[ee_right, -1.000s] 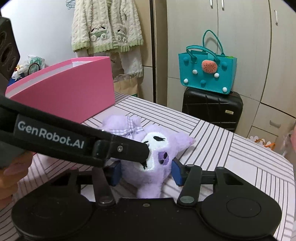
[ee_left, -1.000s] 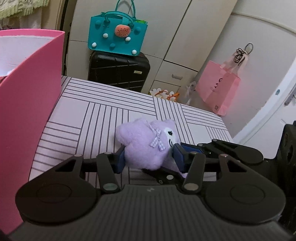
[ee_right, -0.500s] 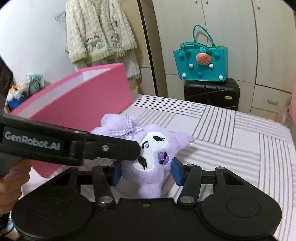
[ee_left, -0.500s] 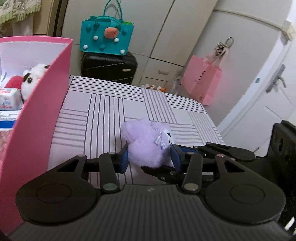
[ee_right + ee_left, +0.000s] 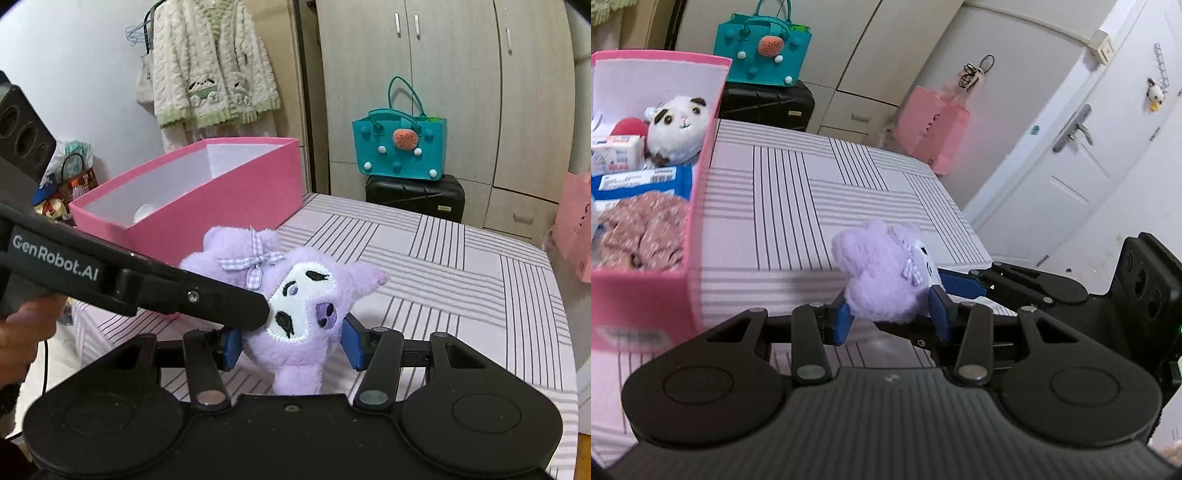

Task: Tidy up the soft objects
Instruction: 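Lift the lilac plush with both grippers and carry it over the pink box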

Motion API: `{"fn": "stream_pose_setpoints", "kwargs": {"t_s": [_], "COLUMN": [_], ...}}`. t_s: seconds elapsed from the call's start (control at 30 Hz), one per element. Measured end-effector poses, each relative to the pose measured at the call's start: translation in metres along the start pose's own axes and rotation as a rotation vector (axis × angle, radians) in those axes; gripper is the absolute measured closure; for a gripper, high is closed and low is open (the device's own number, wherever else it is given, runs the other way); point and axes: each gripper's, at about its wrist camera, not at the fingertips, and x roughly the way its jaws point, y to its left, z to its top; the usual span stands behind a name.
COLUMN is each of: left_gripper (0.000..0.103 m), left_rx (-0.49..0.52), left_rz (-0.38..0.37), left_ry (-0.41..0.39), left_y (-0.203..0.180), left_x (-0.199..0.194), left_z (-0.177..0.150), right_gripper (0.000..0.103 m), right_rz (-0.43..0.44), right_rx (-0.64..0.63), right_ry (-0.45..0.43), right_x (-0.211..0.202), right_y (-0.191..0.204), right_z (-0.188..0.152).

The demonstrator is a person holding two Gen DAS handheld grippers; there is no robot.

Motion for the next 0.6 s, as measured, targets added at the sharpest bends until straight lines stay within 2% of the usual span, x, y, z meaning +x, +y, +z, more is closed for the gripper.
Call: {"fn": "stream_pose_setpoints", "kwargs": {"t_s": [0.1, 0.37, 0.6], "left_gripper": [0.061, 0.061, 0.062], "left_rx": [0.007, -0.037, -0.077], "left_rz": [-0.008, -0.014, 0.004], "left_ry": [0.018, 0.054, 0.105], "left_y": [0.002, 0.024, 0.042], "left_x": [-0.013, -0.047, -0.08], "left_z": [-0.007, -0.027, -0.038], "right_gripper": [0.044, 0.044, 0.044], "right_rz": [-0.018, 0.018, 0.118], "right_rx": [0.004, -0.018, 0.009], "right_ry": [0.03, 0.105, 0.177], "right_x": [-0.006, -0.009, -0.003], "right_y": [0.015, 0.052, 0.08], "right_z": [-0.001, -0.001, 0.0]}}
